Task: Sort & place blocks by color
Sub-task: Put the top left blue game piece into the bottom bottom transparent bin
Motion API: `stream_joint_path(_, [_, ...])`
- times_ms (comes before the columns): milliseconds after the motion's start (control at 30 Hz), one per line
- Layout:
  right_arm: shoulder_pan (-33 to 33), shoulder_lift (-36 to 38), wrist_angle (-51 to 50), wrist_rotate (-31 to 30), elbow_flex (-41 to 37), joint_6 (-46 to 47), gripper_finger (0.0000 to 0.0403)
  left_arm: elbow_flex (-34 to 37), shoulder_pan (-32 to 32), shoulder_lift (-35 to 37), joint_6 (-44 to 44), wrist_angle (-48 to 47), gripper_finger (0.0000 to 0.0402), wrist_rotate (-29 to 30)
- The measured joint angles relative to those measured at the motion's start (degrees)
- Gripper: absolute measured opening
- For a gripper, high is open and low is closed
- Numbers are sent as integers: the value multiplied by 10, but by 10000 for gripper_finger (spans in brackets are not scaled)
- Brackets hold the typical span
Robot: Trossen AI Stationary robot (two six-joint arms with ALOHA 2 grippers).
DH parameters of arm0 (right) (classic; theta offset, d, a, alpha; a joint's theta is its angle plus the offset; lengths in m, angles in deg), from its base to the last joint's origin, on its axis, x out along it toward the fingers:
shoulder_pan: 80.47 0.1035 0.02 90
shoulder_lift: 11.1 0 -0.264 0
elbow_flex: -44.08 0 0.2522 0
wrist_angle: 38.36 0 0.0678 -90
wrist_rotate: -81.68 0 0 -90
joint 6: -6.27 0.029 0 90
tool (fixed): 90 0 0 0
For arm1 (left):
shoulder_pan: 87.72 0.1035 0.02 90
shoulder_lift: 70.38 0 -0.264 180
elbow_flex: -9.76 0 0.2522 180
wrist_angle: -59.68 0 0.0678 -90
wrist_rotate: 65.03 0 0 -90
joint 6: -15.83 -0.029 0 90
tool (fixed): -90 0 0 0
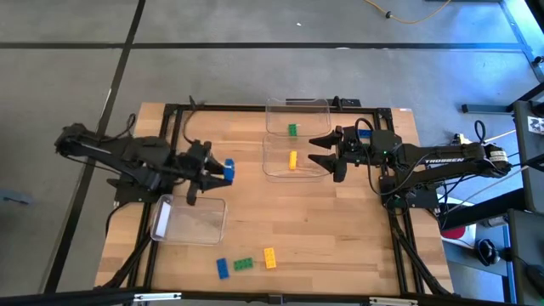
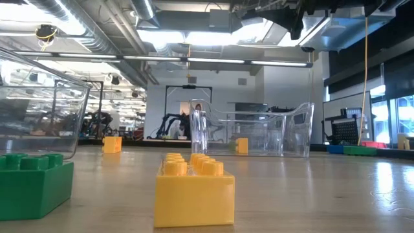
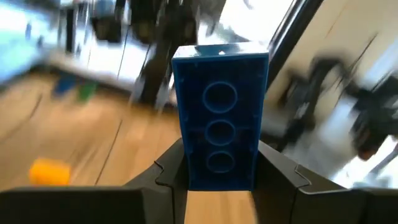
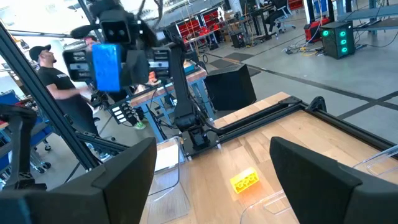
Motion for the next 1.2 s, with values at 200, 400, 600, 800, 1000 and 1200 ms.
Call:
stream_joint_path(200, [0, 0, 0, 0, 0, -1, 316, -158, -50, -114, 50, -370, 126, -28])
stream_joint_path(400, [0, 0, 0, 0, 0, -2, 316, -155, -155, -191, 127, -527, 126, -64])
stream_joint_path(600, [0, 0, 0, 0, 0, -2, 316, -66, -237, -221, 153, -521, 126, -87])
stream_joint_path(800, [0, 0, 0, 0, 0, -2, 316, 37, -228, -222, 140, -428, 126, -98])
stream_joint_path(1000, [0, 0, -1, 0, 0, -2, 316, 108, -213, -222, 112, -358, 126, -112])
stream_joint_path(1200, [0, 0, 0, 0, 0, -2, 316, 143, -208, -222, 103, -355, 126, -120])
